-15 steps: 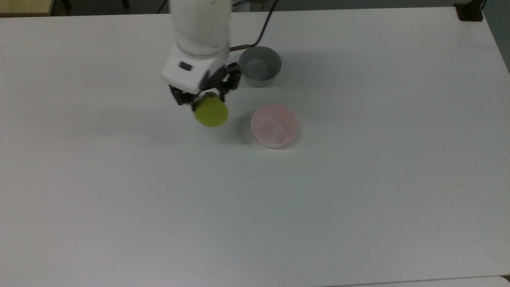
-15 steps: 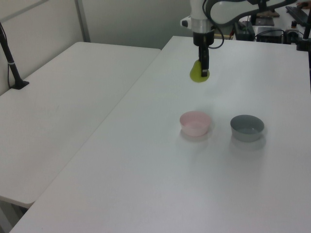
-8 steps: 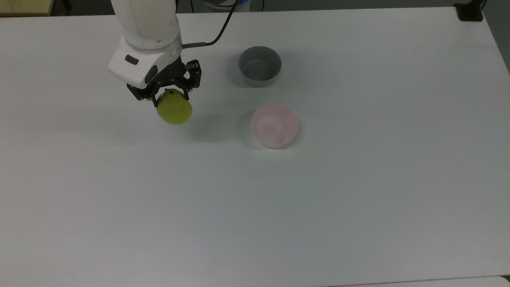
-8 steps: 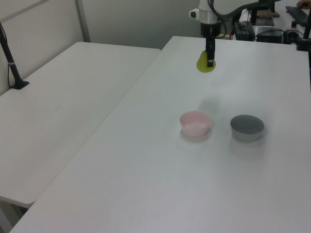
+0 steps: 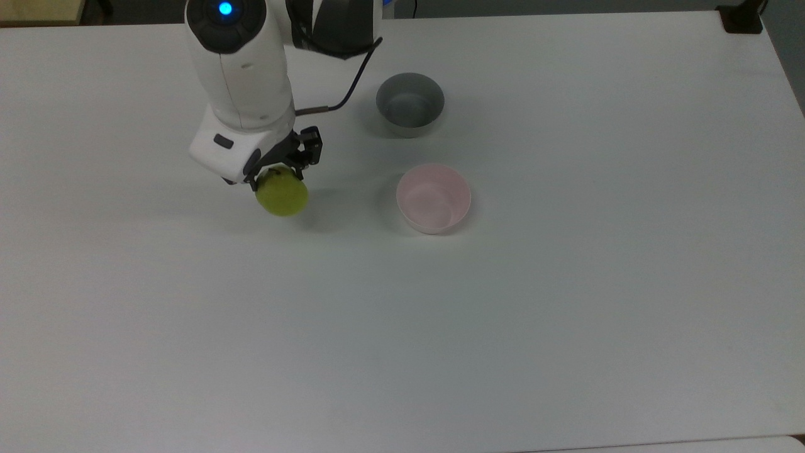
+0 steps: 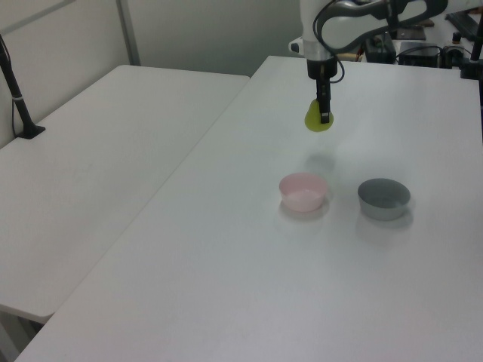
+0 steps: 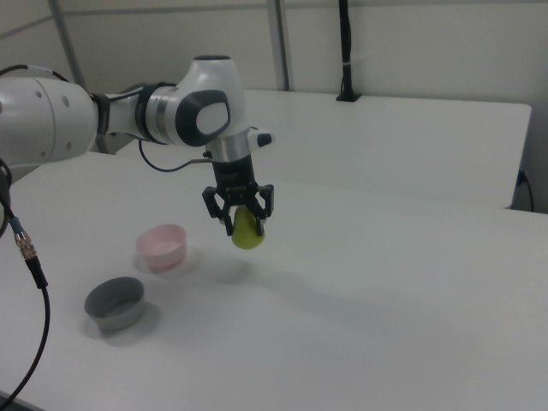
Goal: Pick up a pear from the bowl
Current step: 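Lower the held pear onto the table beside the pink bowl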
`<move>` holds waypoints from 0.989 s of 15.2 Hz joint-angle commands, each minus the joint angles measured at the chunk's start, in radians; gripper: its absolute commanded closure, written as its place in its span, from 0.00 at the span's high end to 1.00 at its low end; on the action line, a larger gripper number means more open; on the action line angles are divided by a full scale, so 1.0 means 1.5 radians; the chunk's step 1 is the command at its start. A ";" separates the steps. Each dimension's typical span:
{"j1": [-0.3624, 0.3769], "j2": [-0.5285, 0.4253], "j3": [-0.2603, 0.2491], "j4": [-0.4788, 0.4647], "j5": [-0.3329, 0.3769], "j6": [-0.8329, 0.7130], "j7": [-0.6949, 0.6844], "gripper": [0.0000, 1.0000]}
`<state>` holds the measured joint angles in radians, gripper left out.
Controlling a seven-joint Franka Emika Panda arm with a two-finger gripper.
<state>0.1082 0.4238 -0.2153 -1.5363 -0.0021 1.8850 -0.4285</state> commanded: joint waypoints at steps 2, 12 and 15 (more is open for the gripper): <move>0.006 0.035 0.002 -0.016 -0.001 0.043 -0.006 0.43; 0.017 0.057 0.002 -0.036 0.002 0.078 0.002 1.00; 0.018 0.030 0.002 -0.035 0.002 0.065 0.027 1.00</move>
<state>0.1309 0.5274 -0.2091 -1.5588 -0.0042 1.9764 -0.4265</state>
